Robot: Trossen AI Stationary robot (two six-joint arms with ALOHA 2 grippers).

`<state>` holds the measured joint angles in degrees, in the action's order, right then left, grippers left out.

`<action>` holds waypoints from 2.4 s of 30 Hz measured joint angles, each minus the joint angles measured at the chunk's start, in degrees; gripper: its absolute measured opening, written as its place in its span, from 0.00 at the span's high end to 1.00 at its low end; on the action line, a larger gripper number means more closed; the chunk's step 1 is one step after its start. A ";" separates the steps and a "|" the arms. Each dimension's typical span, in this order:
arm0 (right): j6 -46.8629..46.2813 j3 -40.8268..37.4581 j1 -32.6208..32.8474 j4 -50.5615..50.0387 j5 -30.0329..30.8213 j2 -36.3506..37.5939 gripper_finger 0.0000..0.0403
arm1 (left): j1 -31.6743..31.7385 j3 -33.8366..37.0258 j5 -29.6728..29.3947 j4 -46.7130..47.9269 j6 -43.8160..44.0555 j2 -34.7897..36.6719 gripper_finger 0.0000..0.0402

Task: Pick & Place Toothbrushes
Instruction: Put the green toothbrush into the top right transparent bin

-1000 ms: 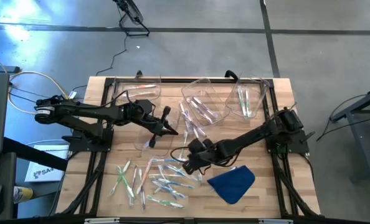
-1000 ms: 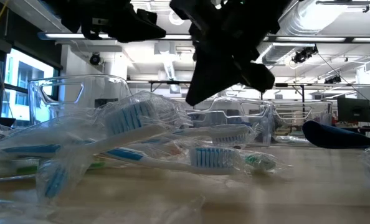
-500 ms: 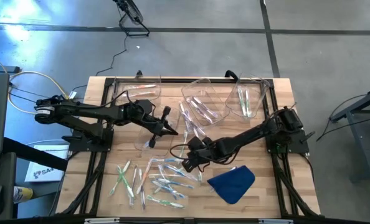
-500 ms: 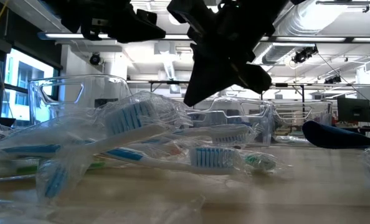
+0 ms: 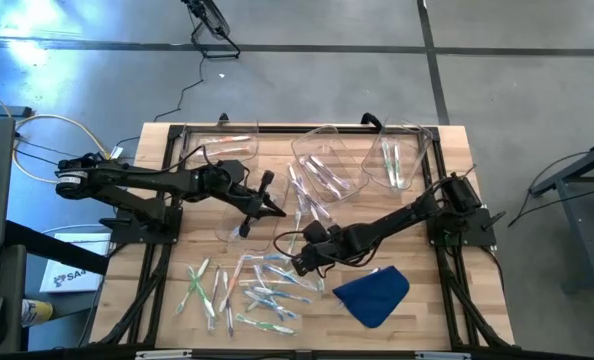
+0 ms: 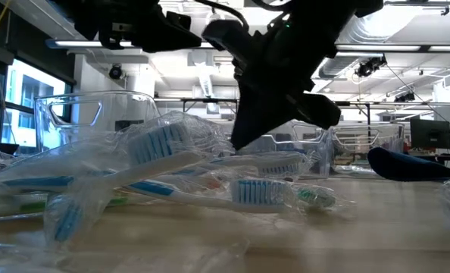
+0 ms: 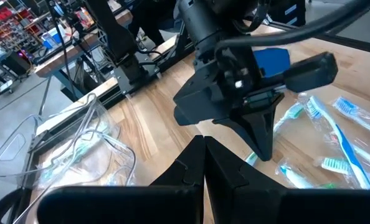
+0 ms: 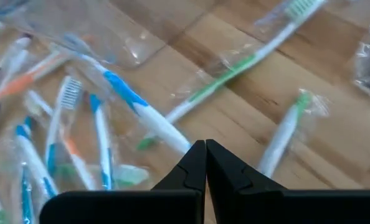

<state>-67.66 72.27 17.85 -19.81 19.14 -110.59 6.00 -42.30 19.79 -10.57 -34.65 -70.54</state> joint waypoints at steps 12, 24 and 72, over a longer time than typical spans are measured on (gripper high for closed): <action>-13.69 -0.05 0.02 -10.77 -1.62 0.02 0.99 | 0.00 0.00 0.00 0.02 0.00 0.00 1.00; -13.07 -0.05 0.02 -10.37 -3.08 0.02 0.99 | 0.00 0.00 0.02 0.04 -0.02 0.00 1.00; -11.59 0.24 -0.36 -5.31 -3.49 -6.08 0.80 | 0.00 0.07 0.13 0.46 -1.16 0.00 1.00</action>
<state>-79.25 72.51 17.49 -25.12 15.65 -116.66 6.00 -42.24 19.92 -10.11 -35.81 -70.54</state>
